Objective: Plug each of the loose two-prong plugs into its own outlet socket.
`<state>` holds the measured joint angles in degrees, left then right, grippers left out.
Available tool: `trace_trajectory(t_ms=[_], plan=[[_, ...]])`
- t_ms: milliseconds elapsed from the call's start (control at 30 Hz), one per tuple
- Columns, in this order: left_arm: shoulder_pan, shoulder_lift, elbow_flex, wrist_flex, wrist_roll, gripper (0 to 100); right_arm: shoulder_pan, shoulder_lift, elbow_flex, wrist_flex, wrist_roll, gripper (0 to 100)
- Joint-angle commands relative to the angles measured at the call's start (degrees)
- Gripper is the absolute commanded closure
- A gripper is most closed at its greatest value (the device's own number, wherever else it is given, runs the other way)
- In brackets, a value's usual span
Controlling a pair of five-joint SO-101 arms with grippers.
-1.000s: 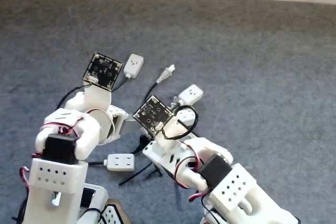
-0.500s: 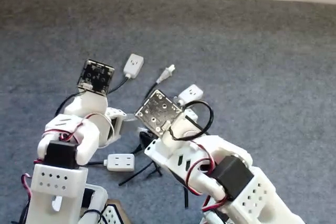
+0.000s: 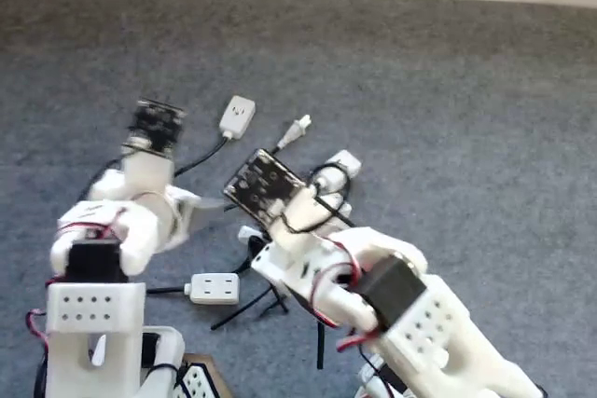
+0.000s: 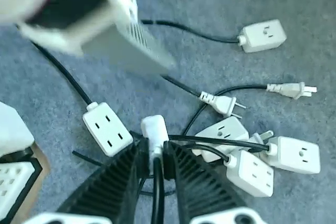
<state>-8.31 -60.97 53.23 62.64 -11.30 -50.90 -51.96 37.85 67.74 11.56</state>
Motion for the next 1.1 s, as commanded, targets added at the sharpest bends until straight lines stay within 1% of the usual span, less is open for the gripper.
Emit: trace_trajectory(t_ms=[0, 100, 200, 300, 400, 500, 567, 700, 767, 900, 1067], plan=[[-9.3, 0.9, -5.5, -0.3, -2.5, 62, 3.1, 7.4, -3.6, -0.2, 0.4, 99.4], [-15.6, 7.1, -9.3, -0.5, -3.7, 62, 3.1, 12.8, -6.3, -0.1, -5.0, 99.4], [-21.7, 16.8, -15.3, -0.6, -3.7, 62, 2.4, 18.9, -10.4, 0.7, -11.2, 99.4], [-28.1, 28.4, -23.0, -1.0, -3.7, 62, 0.3, 24.3, -16.3, 5.4, -17.1, 99.4], [-34.2, 39.3, -30.6, -3.2, -3.5, 62, -1.8, 29.1, -21.8, 9.8, -22.4, 99.4], [-39.4, 48.7, -37.9, -5.5, -3.5, 62, -4.0, 33.2, -24.0, 11.9, -25.7, 99.3], [-42.0, 54.4, -42.3, -7.0, -3.6, 62, -4.8, 35.4, -24.0, 13.3, -30.9, 99.2], [-43.9, 63.5, -48.0, -9.9, -3.7, 62, -4.9, 37.4, -24.3, 12.4, -44.4, 99.2], [-44.0, 66.8, -49.5, -11.0, -3.7, 62, -4.7, 37.1, -24.3, 12.5, -49.3, 99.2], [-43.6, 70.7, -51.6, -11.3, -3.7, 62, -4.9, 36.4, -24.4, 12.4, -53.6, 99.2], [-43.6, 71.8, -52.2, -11.3, -3.7, 62, -4.7, 37.3, -24.1, 12.3, -64.3, 99.3]])
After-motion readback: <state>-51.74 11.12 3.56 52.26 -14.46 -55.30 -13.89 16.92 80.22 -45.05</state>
